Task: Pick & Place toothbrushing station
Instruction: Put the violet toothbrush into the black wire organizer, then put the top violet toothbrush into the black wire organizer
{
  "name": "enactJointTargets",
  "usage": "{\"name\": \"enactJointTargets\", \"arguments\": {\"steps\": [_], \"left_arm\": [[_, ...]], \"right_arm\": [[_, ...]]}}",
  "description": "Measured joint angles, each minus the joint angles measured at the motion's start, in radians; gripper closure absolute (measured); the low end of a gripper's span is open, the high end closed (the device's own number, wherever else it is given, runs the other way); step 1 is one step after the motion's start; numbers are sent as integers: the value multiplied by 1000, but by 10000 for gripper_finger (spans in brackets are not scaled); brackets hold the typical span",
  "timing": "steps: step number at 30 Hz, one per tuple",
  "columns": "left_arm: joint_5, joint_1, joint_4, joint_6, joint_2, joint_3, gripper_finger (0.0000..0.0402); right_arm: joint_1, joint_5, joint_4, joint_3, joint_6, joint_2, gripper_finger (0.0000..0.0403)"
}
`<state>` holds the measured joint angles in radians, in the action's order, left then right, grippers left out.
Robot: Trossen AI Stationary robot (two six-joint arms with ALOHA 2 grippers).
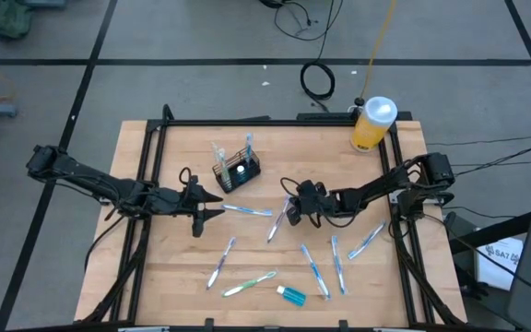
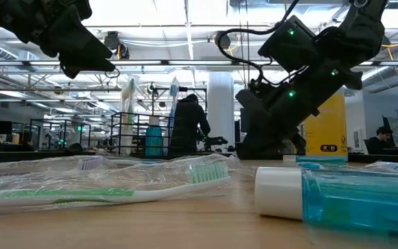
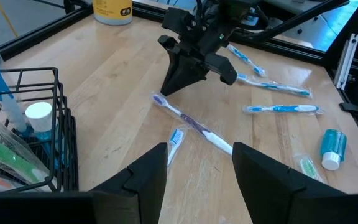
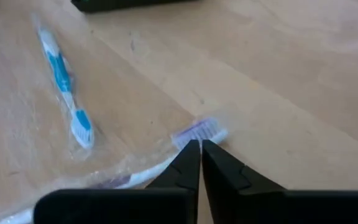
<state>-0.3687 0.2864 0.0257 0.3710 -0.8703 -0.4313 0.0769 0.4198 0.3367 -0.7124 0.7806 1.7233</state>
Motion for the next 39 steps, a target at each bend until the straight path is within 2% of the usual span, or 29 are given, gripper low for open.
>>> {"name": "enactJointTargets", "arguments": {"steps": [5, 8, 12, 17, 21, 24, 30, 39], "left_arm": [[0, 0, 0, 0, 0, 0, 213], [0, 0, 0, 0, 0, 0, 213], [0, 0, 0, -2, 0, 0, 213], [0, 0, 0, -5, 0, 0, 213], [0, 0, 0, -6, 0, 0, 213], [0, 0, 0, -6, 0, 0, 213], [0, 0, 1, -9, 0, 0, 213], [0, 0, 1, -3, 0, 0, 213]], "right_arm": [[-18, -5, 1, 0, 5, -27, 387], [-36, -5, 1, 0, -48, -48, 373], [-67, -9, 4, -1, -63, -54, 329], [-92, -105, 3, -1, -27, -52, 259], [-86, -110, -5, -1, 17, -47, 215], [-82, -105, -10, -1, 23, -40, 196], [-87, -80, -13, -2, 45, -36, 192], [-86, -81, -15, -2, 45, -36, 239]]}}
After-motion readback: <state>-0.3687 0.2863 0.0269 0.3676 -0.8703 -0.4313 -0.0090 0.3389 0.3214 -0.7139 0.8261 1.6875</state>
